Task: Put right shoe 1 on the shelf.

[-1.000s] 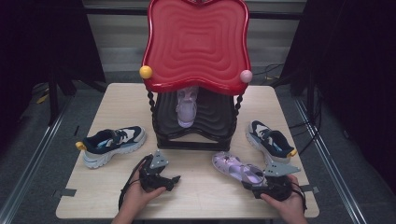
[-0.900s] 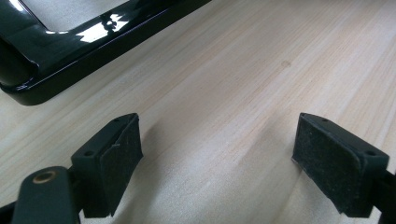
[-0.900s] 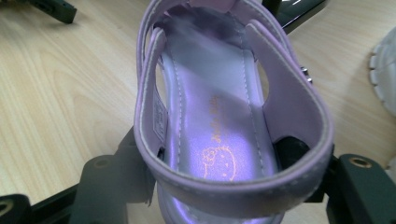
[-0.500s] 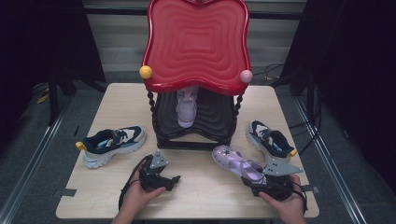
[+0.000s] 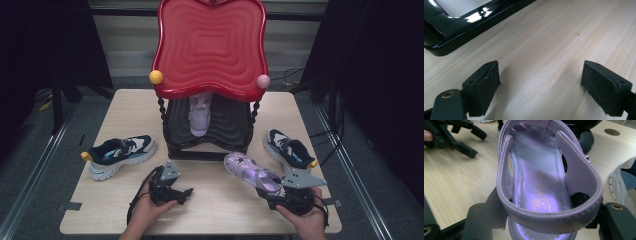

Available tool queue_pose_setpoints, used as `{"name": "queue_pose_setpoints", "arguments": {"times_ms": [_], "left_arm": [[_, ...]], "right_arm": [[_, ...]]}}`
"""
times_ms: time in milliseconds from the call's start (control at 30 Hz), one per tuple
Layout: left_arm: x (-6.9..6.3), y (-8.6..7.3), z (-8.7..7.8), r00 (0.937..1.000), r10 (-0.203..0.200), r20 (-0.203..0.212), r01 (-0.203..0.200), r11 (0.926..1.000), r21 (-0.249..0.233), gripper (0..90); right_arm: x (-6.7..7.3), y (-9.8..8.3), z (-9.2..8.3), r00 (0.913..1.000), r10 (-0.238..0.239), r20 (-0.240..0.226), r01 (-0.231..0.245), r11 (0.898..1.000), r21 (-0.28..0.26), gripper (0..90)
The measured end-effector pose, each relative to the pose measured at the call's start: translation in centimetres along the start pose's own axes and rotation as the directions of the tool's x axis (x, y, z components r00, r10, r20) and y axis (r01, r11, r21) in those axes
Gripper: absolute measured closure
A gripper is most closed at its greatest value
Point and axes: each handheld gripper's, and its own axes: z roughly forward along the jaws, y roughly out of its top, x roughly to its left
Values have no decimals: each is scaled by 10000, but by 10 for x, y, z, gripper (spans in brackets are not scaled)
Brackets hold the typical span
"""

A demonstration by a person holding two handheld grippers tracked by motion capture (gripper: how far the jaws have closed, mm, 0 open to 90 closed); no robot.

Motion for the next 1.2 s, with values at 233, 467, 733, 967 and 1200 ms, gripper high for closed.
{"name": "queue_pose_setpoints", "arguments": {"times_ms": [233,467,733,967,1200], "left_arm": [[0,0,0,10000,0,-3,0,10000,-1,149],[0,0,0,10000,1,15,-1,10000,-22,149],[0,0,0,10000,-3,9,3,10000,-11,149],[0,0,0,10000,1,7,-1,10000,-2,149],[0,0,0,10000,38,-54,-38,10000,22,150]], "right_arm": [[4,7,-12,10000,75,-11,-76,9988,-478,375],[7,27,-8,9976,281,633,-222,9956,-914,375],[13,43,5,9842,876,1536,-676,9891,-1305,375],[22,53,22,9603,782,2677,-446,9906,-1296,375],[28,65,37,9438,1358,3014,-931,9840,-1517,376]]}}
